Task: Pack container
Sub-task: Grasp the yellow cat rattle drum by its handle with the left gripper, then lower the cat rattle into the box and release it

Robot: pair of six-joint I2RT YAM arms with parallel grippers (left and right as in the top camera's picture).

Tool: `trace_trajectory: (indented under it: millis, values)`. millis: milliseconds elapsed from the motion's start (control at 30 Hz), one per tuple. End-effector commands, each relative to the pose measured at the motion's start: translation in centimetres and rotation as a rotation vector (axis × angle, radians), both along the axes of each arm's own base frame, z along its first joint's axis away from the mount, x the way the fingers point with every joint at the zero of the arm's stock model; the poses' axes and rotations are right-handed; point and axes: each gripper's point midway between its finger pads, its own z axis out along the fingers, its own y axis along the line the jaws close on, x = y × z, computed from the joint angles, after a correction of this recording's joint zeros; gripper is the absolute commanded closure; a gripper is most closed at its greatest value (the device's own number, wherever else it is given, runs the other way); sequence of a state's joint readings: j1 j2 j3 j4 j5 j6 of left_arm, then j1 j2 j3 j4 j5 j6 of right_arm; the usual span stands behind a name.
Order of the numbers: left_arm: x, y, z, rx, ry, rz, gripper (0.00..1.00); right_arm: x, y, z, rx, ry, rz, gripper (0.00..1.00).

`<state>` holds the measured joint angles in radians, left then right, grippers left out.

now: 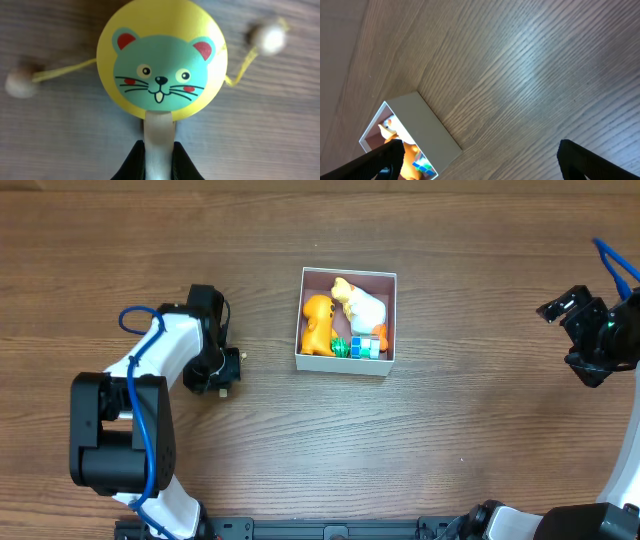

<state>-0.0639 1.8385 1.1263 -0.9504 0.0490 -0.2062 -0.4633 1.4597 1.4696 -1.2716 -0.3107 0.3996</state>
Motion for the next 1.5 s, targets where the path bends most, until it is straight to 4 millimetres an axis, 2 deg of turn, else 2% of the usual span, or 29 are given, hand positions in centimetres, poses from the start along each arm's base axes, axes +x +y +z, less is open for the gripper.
trace_trajectory:
  millis: [0,33,67,133,167,267,333,400,467,567,633,767,833,867,933,1033,1067,1133,1267,1333,1367,1400,1467]
  values:
    - [5.0,-1.3,5.8,-0.073,-0.112,-0.009,0.92,0.1,-0.1,1.1,-0.01,-0.035,-0.005,0.0]
    - [5.8,-1.7,7.2,-0.091,-0.136,-0.035,0.93,0.1,-0.1,1.1,-0.01,-0.035,-0.005,0.0]
    - [7.3,-2.5,10.2,-0.129,-0.188,-0.079,0.95,0.1,-0.1,1.1,-0.01,-0.035,-0.005,0.0]
    - [8.8,-4.0,13.7,-0.177,-0.264,-0.15,0.96,0.1,-0.1,1.1,-0.01,-0.035,-0.005,0.0]
    - [9.8,-5.1,16.2,-0.195,-0.323,-0.21,0.96,0.1,-0.1,1.1,-0.01,-0.035,-0.005,0.0]
    - [10.8,-8.5,20.2,-0.207,-0.434,-0.363,0.96,0.1,-0.1,1.1,-0.01,-0.035,-0.005,0.0]
    - [10.6,-11.4,21.0,-0.214,-0.474,-0.5,0.96,0.1,-0.1,1.1,-0.01,-0.035,-0.005,0.0]
    - [9.6,-14.9,20.7,-0.2,-0.493,-0.677,0.96,0.1,-0.1,1.1,-0.01,-0.035,-0.005,0.0]
    - [9.0,-17.2,19.9,-0.141,-0.506,-0.809,0.96,0.1,-0.1,1.1,-0.01,-0.035,-0.005,0.0]
    - [8.8,-19.0,18.2,-0.029,-0.497,-0.914,0.96,0.1,-0.1,1.1,-0.01,-0.035,-0.005,0.0]
    - [8.3,-20.3,16.1,-0.016,-0.447,-0.953,0.96,0.2,-0.1,1.1,-0.011,-0.036,-0.005,0.0]
    - [7.6,-20.1,11.3,-0.006,-0.287,-0.934,0.94,0.2,-0.1,1.1,-0.01,-0.035,-0.005,0.0]
    - [7.8,-20.2,9.5,-0.002,-0.248,-0.937,0.85,0.2,-0.1,1.1,-0.01,-0.035,-0.005,0.0]
    - [7.9,-20.4,8.8,-0.008,-0.241,-0.937,0.73,0.2,-0.1,1.1,-0.01,-0.035,-0.005,0.0]
    - [8.2,-20.8,8.5,-0.011,-0.251,-0.929,0.64,0.2,-0.1,1.1,-0.01,-0.035,-0.005,0.0]
    - [8.9,-21.1,10.7,-0.013,-0.307,-0.87,0.6,0.2,-0.1,1.1,-0.01,-0.035,-0.005,0.0]
    - [9.2,-21.0,12.5,-0.008,-0.341,-0.832,0.55,0.2,-0.1,1.1,-0.01,-0.035,-0.005,0.0]
    - [9.6,-20.1,15.5,0.024,-0.39,-0.758,0.53,0.2,-0.1,1.1,-0.01,-0.035,-0.005,0.0]
    - [9.7,-15.9,23.8,0.118,-0.526,-0.55,0.5,0.2,-0.1,1.1,-0.01,-0.035,-0.005,0.0]
    - [8.9,-12.3,28.0,0.146,-0.595,-0.399,0.42,0.2,-0.1,1.1,-0.01,-0.035,-0.005,0.0]
    - [8.3,-10.5,29.5,0.153,-0.619,-0.34,0.4,0.2,-0.1,1.1,-0.01,-0.035,-0.005,0.0]
    - [7.3,-7.7,31.1,0.169,-0.638,-0.242,0.39,0.2,-0.1,1.1,-0.01,-0.035,-0.005,0.0]
    - [5.7,-3.1,32.9,0.177,-0.647,-0.054,0.33,0.2,-0.1,1.1,-0.01,-0.035,-0.005,0.0]
